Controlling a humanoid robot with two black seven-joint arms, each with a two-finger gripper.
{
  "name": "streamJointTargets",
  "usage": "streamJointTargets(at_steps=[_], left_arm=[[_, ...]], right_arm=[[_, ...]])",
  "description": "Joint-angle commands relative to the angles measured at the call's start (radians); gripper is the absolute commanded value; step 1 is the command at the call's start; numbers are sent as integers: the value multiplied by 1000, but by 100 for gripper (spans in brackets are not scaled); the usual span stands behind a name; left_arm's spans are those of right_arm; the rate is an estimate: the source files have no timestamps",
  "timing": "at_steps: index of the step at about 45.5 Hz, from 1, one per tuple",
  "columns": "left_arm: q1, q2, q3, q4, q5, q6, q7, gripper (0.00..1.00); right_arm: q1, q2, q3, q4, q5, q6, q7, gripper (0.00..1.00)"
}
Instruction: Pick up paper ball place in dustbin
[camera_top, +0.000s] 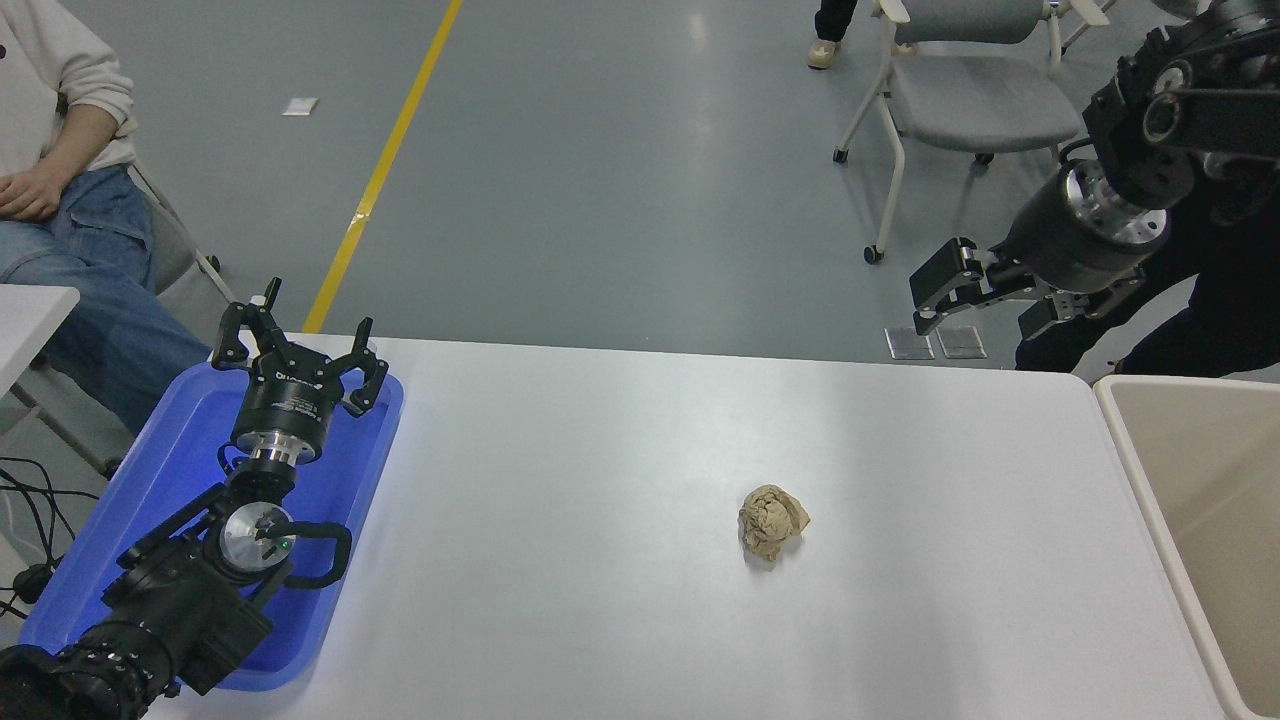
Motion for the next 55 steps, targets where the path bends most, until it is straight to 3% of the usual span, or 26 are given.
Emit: streamJointTargets(at_steps=[1,29,45,55], left_arm=[[0,0,0,0,0,-1,0,100],[0,0,0,0,2,-1,0,100],[0,0,0,0,0,0,0,100],[0,0,0,0,0,0,0,100]], right_arm=[[0,62,2,-33,5,0,0,100],[22,157,103,-33,10,0,0,100],[-113,286,138,-156,-4,0,0,100],[-196,320,138,-165,-4,-164,0,100]])
